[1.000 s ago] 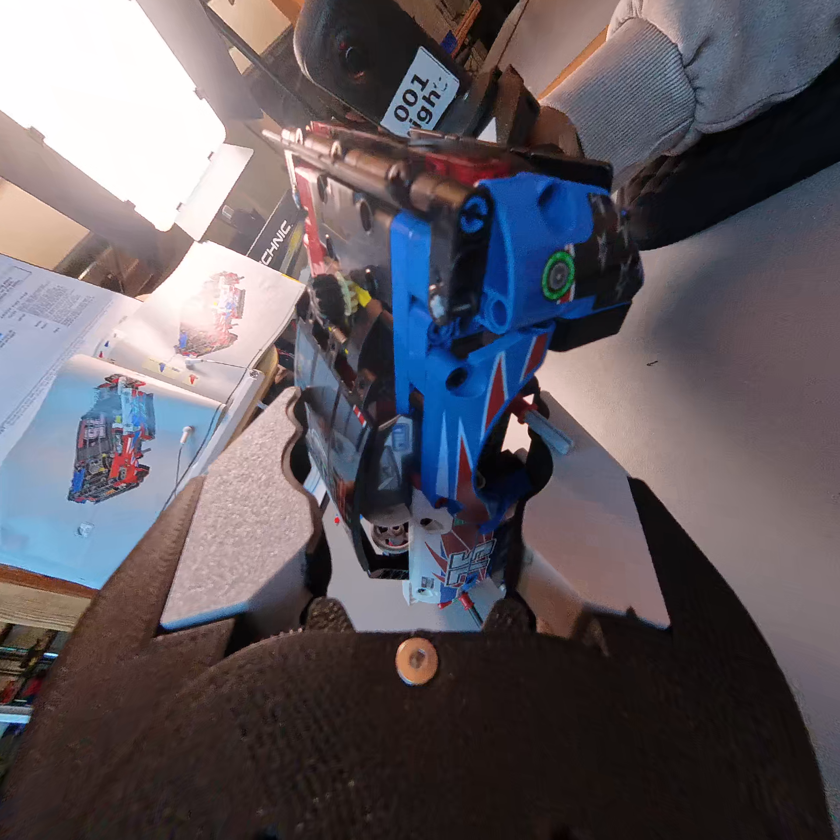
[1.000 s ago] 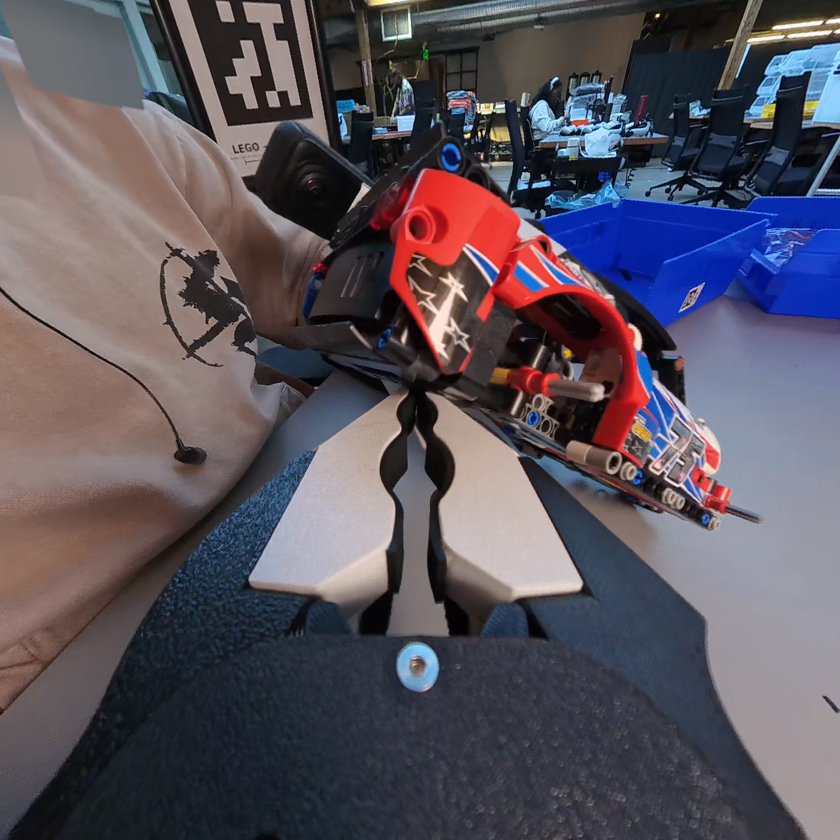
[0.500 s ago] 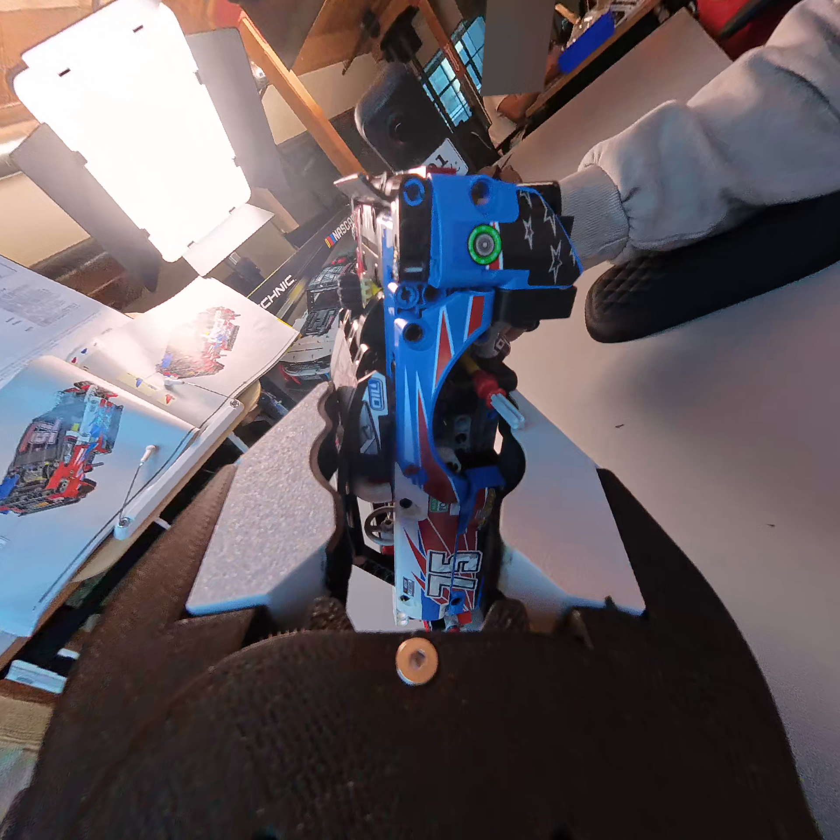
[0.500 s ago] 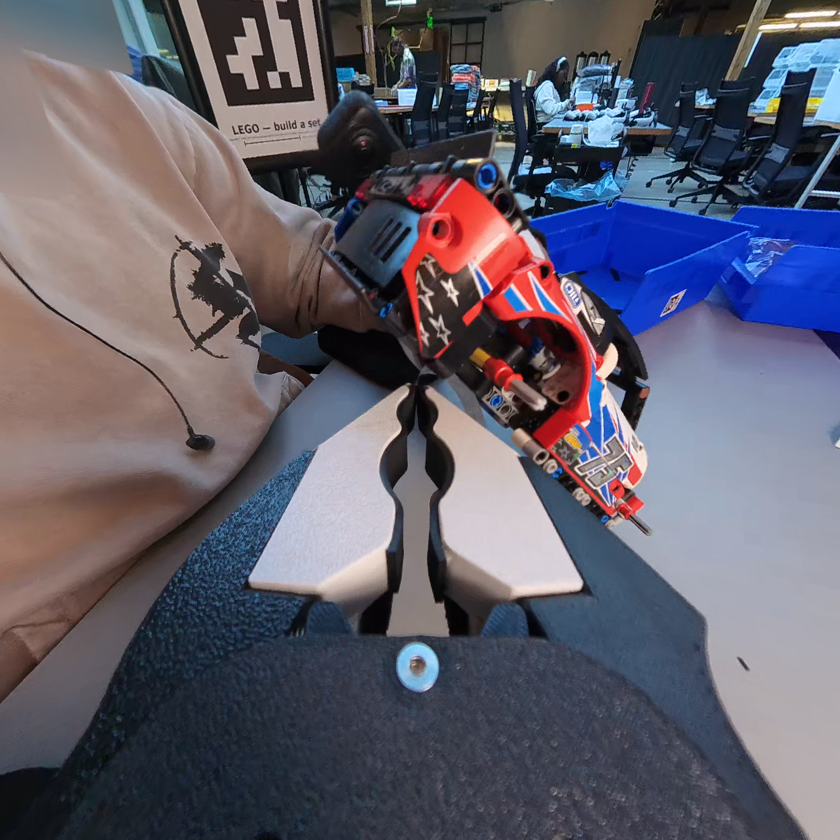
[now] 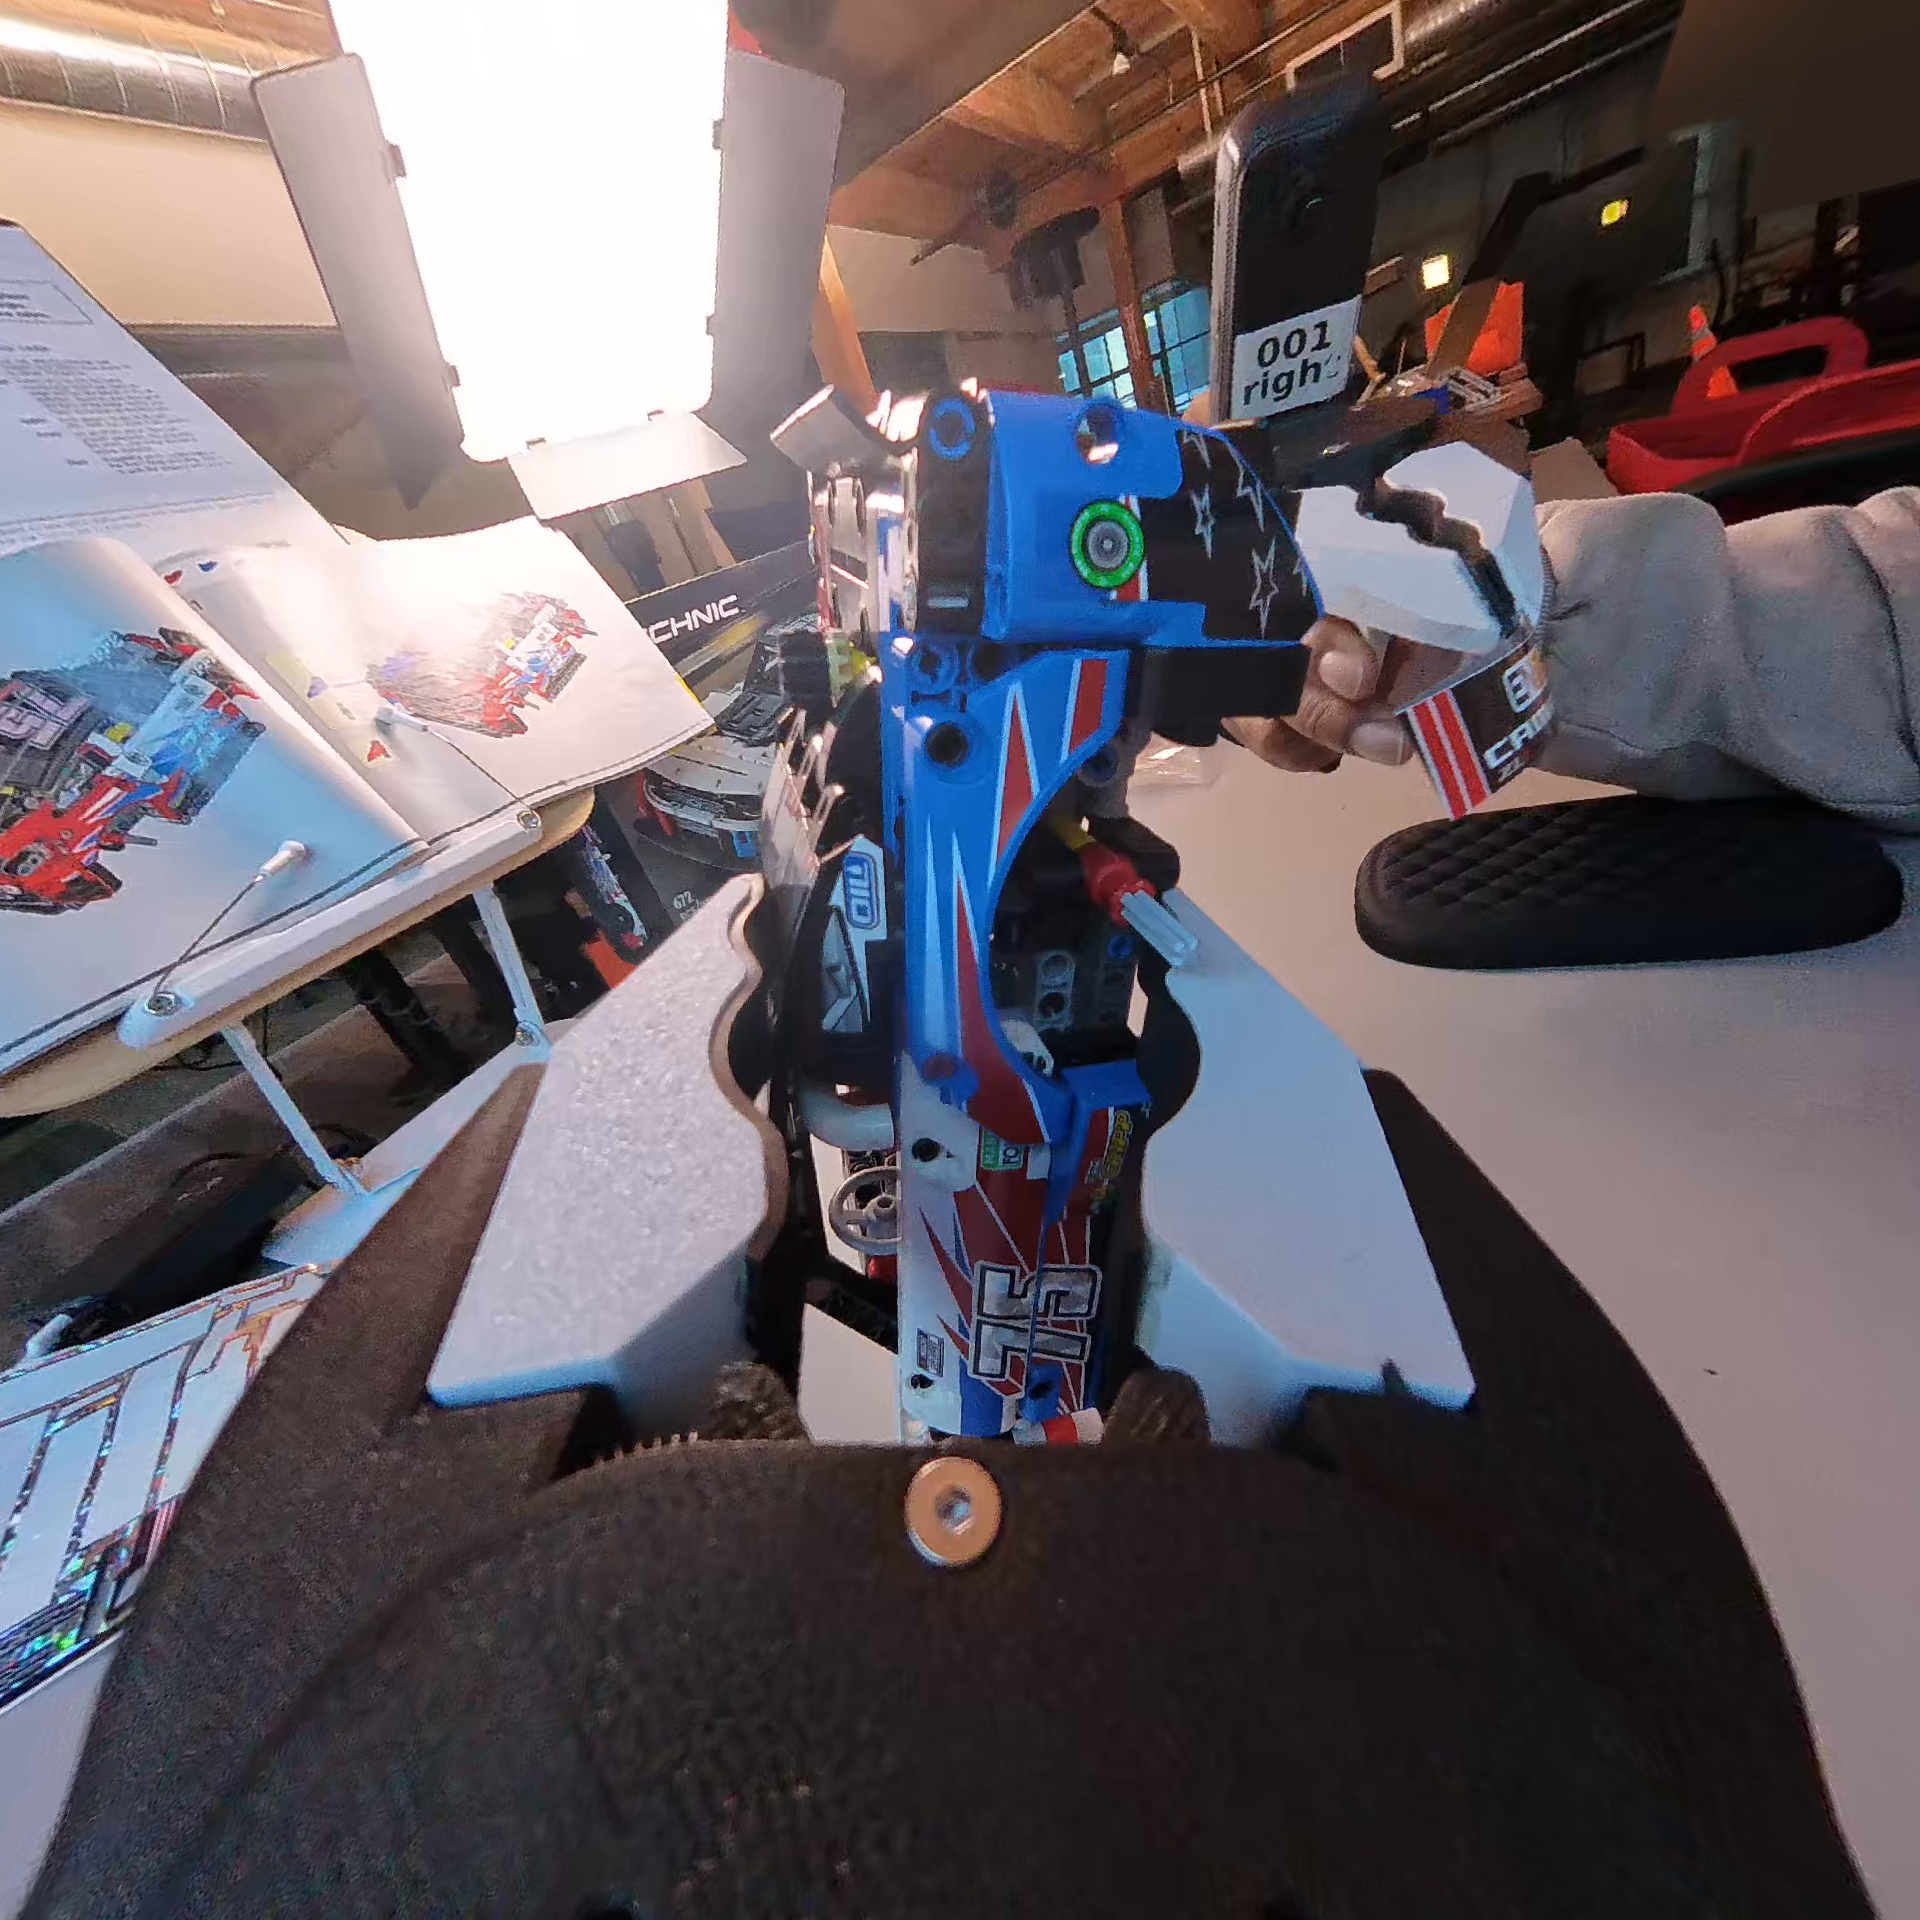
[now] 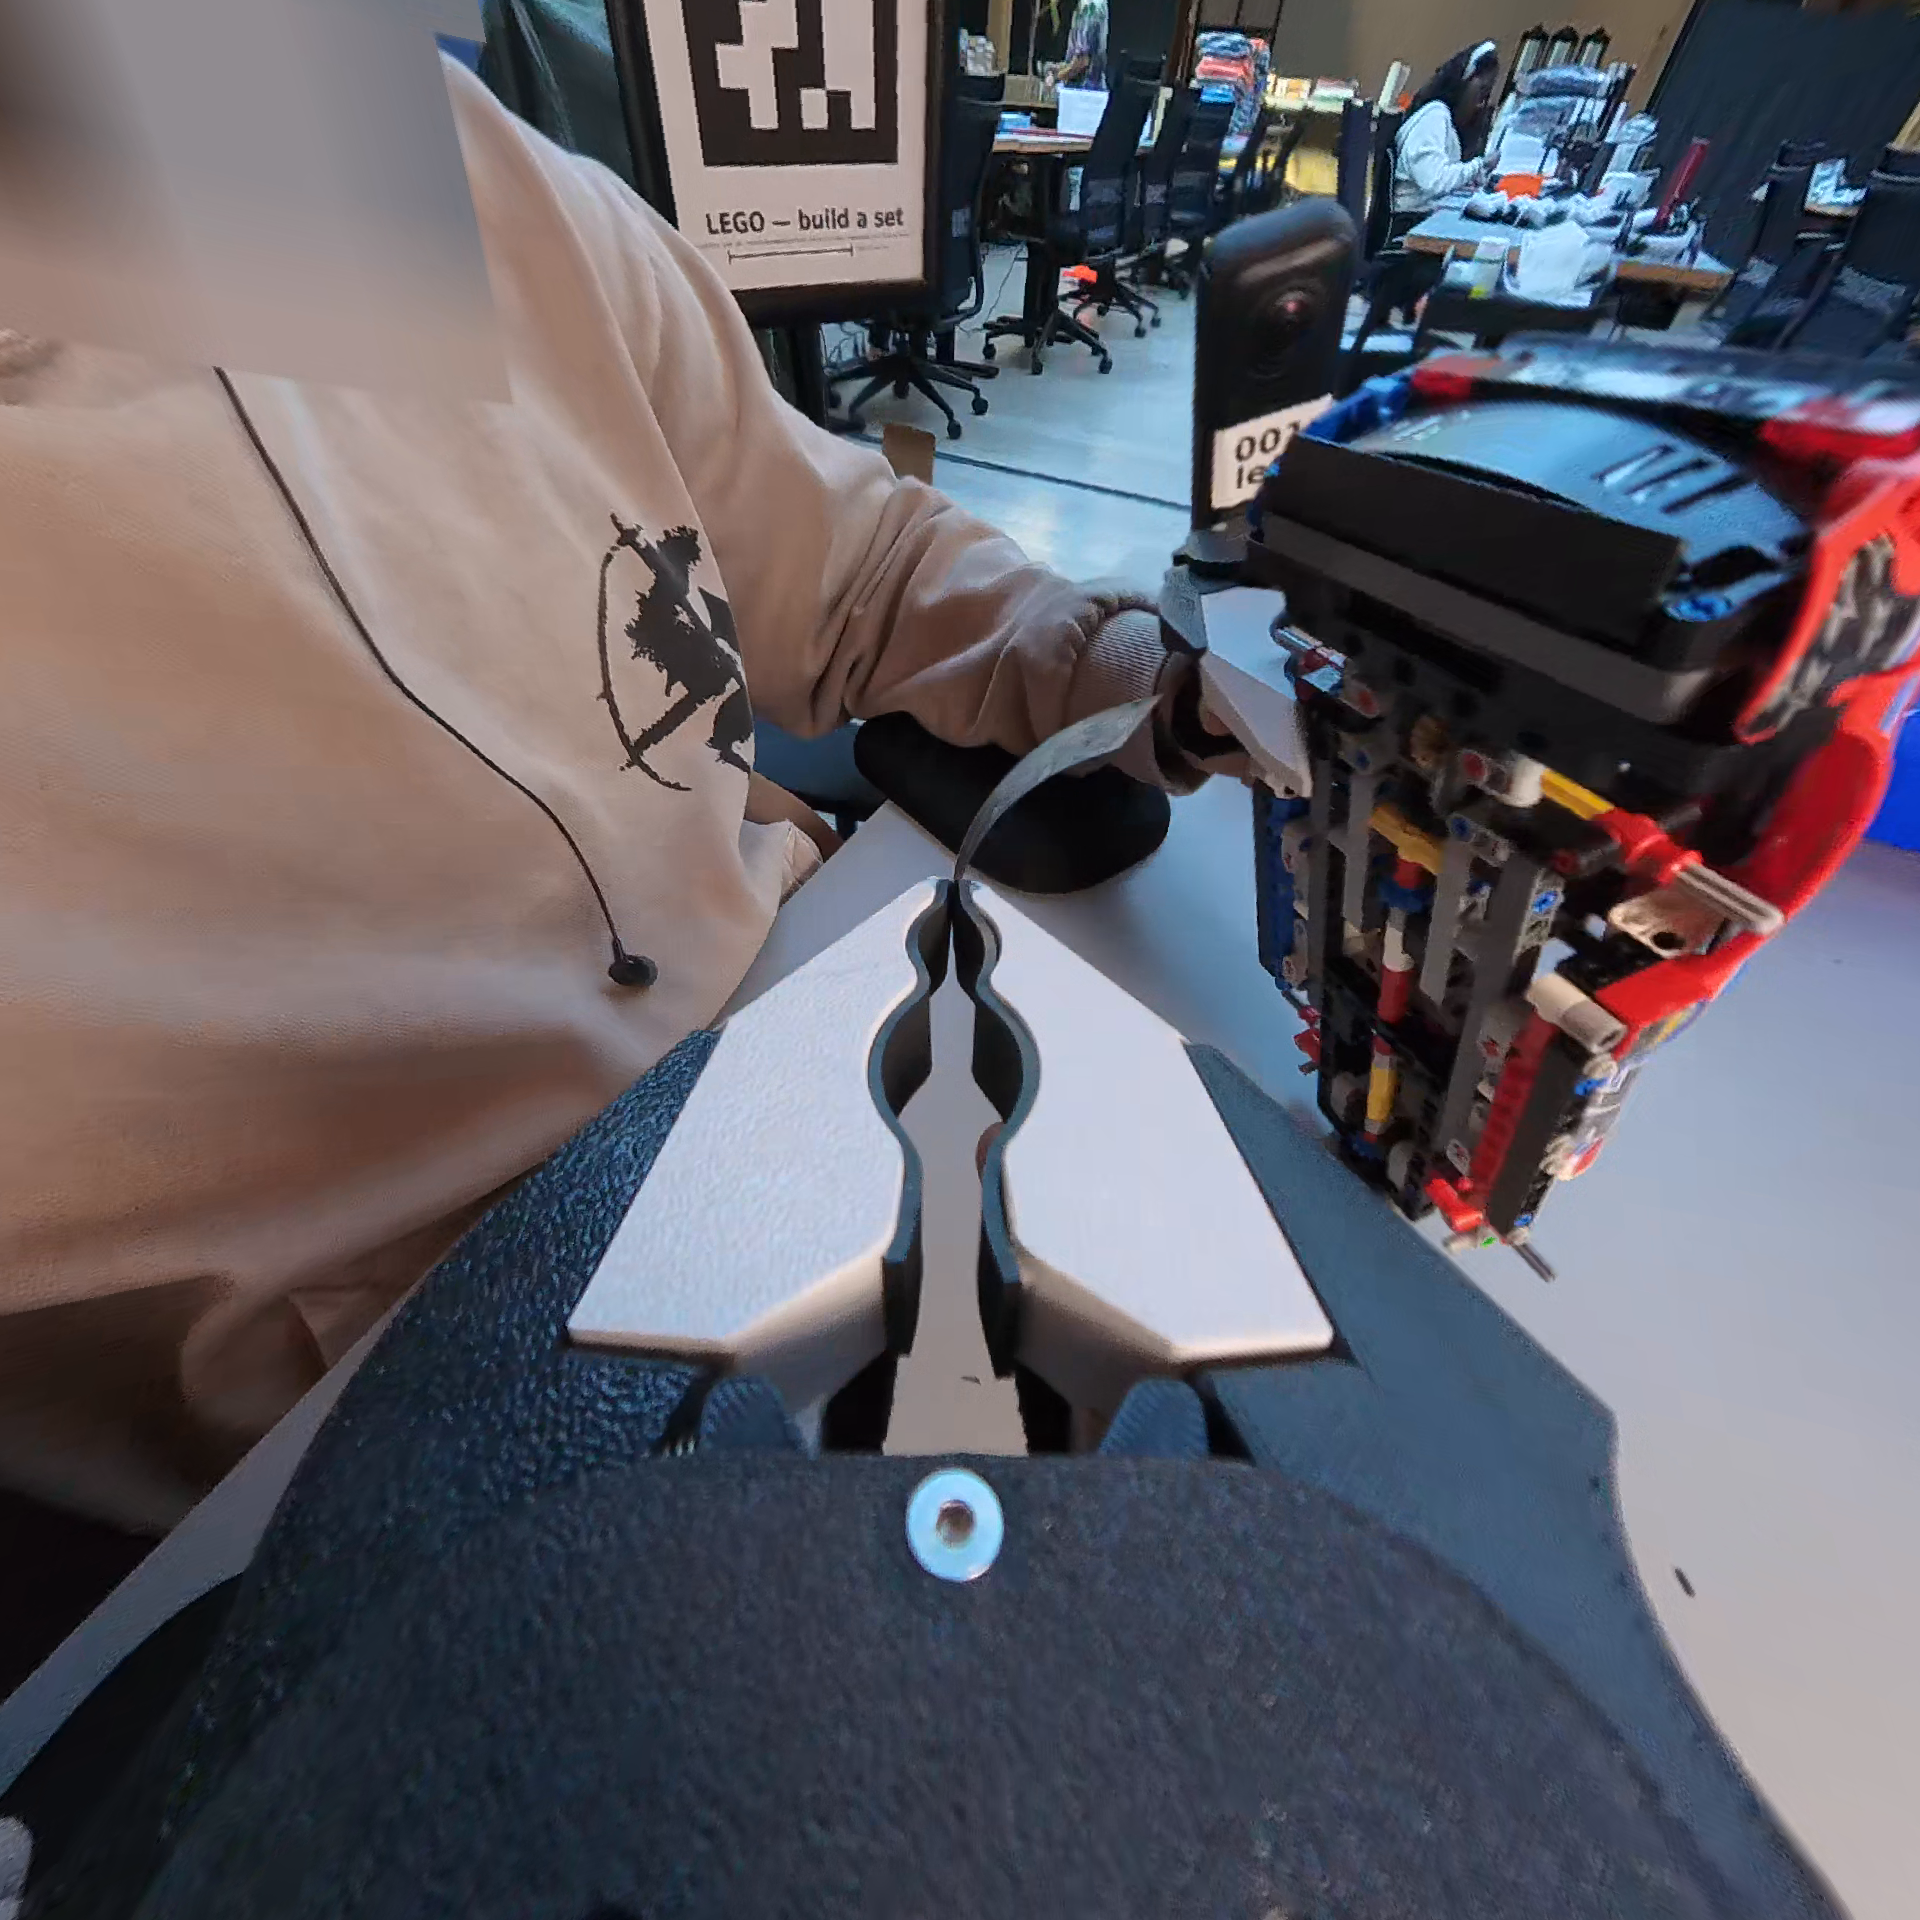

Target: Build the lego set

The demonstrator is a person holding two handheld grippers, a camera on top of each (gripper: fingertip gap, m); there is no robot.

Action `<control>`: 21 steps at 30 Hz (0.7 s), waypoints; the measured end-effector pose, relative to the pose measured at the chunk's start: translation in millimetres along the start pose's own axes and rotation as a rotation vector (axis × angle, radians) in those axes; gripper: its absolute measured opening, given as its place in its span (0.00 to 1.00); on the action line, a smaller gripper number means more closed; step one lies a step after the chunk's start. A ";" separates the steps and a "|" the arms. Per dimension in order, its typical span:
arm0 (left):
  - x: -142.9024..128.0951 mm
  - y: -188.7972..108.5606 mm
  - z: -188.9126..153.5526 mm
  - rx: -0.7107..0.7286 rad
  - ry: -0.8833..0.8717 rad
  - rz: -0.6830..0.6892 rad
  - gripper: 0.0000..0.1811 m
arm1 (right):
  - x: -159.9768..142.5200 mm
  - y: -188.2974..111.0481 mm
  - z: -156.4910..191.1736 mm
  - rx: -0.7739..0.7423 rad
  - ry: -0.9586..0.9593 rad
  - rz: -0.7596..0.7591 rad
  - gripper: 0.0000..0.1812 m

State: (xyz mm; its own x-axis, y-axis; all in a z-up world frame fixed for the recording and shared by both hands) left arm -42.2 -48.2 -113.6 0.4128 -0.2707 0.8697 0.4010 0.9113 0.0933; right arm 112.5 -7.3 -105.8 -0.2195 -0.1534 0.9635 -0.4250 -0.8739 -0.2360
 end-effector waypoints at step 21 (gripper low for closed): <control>10.1 -5.8 -39.6 -0.231 0.222 -0.021 0.38 | 92.7 18.3 43.1 0.097 0.205 0.226 0.00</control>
State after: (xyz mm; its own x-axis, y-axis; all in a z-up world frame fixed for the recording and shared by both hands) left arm -8.0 -68.5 -124.5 0.5606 -0.3735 0.7391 0.5760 0.8171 -0.0240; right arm 122.2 -57.5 -15.3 -0.4751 -0.2611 0.8403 -0.2615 -0.8699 -0.4182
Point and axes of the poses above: each gripper's, where its closed fingertips meet, y out along the fingers, x out of its top, z = x × y across the jaws, the point moved 3 cm from there along -y, back along the fingers, and after that the axes turned 11 degrees about y, right-handed, at the moved point
